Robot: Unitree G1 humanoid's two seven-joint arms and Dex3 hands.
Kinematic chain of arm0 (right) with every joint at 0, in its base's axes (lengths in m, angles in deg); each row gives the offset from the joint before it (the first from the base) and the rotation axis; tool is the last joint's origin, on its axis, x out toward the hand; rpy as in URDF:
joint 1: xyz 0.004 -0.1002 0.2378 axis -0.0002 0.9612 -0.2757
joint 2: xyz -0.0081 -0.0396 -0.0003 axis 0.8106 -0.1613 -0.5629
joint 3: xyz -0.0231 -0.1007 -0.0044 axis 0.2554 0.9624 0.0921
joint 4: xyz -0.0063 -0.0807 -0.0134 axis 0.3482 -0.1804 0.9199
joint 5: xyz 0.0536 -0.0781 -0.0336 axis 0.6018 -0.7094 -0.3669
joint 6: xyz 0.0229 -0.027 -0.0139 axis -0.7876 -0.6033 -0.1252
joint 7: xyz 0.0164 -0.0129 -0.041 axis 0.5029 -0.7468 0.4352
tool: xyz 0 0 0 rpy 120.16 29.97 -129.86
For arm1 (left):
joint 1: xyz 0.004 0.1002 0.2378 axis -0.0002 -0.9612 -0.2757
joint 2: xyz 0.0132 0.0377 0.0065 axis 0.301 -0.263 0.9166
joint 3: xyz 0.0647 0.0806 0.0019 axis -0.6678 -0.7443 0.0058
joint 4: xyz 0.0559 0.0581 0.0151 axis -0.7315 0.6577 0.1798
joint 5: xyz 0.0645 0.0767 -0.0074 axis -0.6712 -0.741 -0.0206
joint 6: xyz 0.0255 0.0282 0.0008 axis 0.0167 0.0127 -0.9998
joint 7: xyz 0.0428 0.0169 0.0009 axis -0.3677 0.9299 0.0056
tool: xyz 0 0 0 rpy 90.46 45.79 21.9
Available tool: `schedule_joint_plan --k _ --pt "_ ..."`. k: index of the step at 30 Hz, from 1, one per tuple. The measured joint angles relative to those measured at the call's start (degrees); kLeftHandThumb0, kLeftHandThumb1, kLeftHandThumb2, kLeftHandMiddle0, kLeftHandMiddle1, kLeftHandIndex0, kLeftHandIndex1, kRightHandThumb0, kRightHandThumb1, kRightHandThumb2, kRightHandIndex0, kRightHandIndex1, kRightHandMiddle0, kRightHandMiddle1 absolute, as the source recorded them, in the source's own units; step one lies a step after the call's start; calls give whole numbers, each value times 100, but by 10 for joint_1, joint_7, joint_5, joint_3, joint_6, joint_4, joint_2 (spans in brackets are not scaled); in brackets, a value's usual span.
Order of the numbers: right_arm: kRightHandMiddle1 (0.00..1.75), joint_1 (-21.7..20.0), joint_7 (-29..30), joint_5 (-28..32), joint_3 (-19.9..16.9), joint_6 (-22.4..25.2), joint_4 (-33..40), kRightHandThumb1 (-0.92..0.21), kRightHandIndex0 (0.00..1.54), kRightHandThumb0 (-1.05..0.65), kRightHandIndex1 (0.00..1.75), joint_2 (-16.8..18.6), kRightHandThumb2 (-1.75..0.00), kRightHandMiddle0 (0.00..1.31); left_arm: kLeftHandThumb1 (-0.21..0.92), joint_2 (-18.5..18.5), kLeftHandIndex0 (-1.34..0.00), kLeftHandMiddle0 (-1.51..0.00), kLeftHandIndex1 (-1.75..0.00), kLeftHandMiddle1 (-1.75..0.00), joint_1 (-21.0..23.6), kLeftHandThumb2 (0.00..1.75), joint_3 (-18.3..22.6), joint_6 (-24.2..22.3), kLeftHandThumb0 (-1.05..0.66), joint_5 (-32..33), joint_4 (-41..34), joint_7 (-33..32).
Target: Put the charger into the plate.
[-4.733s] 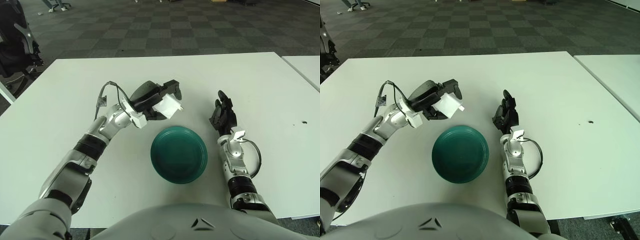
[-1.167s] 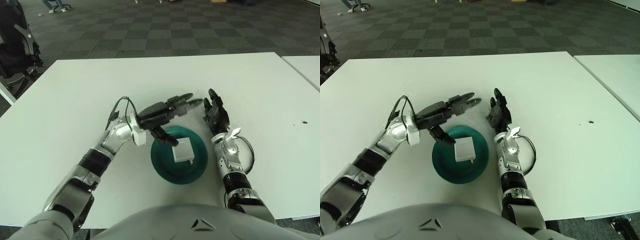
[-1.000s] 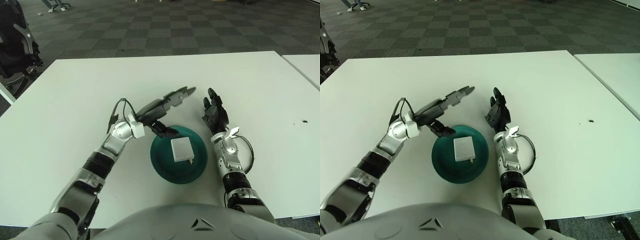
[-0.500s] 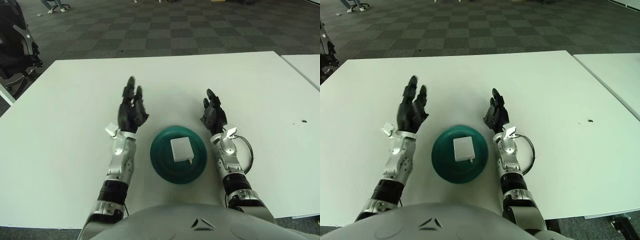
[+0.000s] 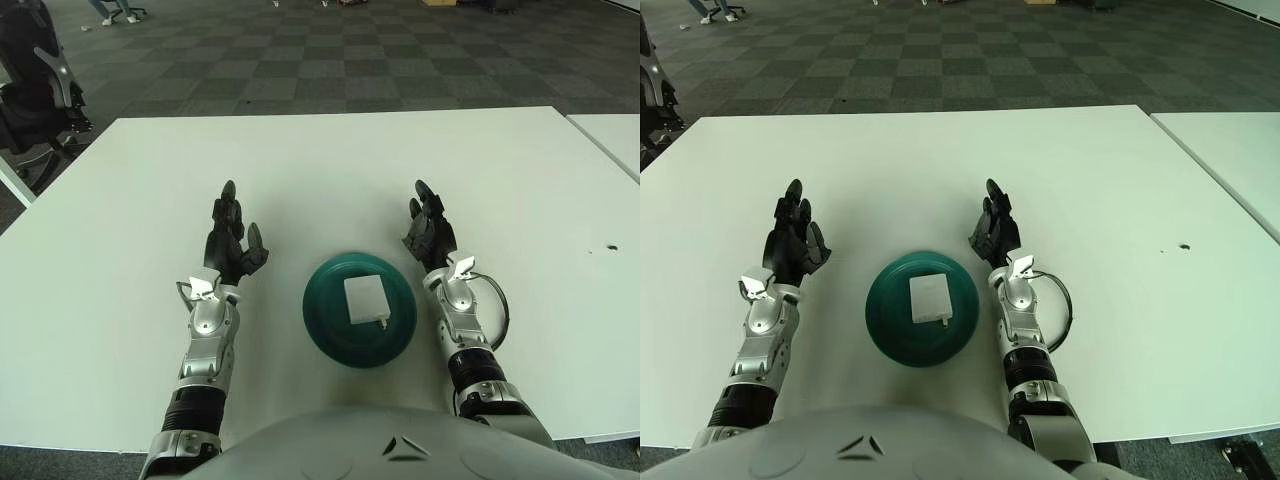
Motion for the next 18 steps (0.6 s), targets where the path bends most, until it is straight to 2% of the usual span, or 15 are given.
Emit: schedule_joint_plan --k 10,18 --pt "30 3 1 -2 -1 -7 0 -92 4 -85 0 -7 -95 0 92 1 0 0 -19 0 -29 108 1 16 -98 -76 5 -39" --pt "26 6 18 -16 -9 -22 -5 -92 0 -92 0 -39 -93 0 92 3 0 -1 -19 0 -40 111 1 23 -97 -80 12 -42"
